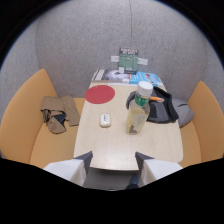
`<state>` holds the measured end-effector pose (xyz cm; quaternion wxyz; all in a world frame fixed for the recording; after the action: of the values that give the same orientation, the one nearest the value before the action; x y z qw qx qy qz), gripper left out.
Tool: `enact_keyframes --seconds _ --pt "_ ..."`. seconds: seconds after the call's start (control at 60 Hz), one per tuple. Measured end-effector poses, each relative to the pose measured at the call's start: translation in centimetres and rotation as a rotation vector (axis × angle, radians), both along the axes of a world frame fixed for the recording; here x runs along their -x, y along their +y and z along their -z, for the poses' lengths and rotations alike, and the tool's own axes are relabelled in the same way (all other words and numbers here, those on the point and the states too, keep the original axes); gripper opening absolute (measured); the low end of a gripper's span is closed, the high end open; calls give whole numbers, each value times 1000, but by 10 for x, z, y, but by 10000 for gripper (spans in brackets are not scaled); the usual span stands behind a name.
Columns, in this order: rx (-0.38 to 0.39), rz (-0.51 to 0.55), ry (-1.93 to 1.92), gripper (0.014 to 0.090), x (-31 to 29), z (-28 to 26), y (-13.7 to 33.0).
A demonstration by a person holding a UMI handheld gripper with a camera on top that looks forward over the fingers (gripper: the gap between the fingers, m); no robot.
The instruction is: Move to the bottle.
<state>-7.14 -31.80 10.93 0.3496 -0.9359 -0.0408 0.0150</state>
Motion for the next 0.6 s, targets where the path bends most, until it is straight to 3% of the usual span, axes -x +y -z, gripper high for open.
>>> enact_keyframes --seconds 0.383,0.6 --pt "2 19 -35 877 -46 17 -5" --pt "-16 27 -66 871 -71 32 14"
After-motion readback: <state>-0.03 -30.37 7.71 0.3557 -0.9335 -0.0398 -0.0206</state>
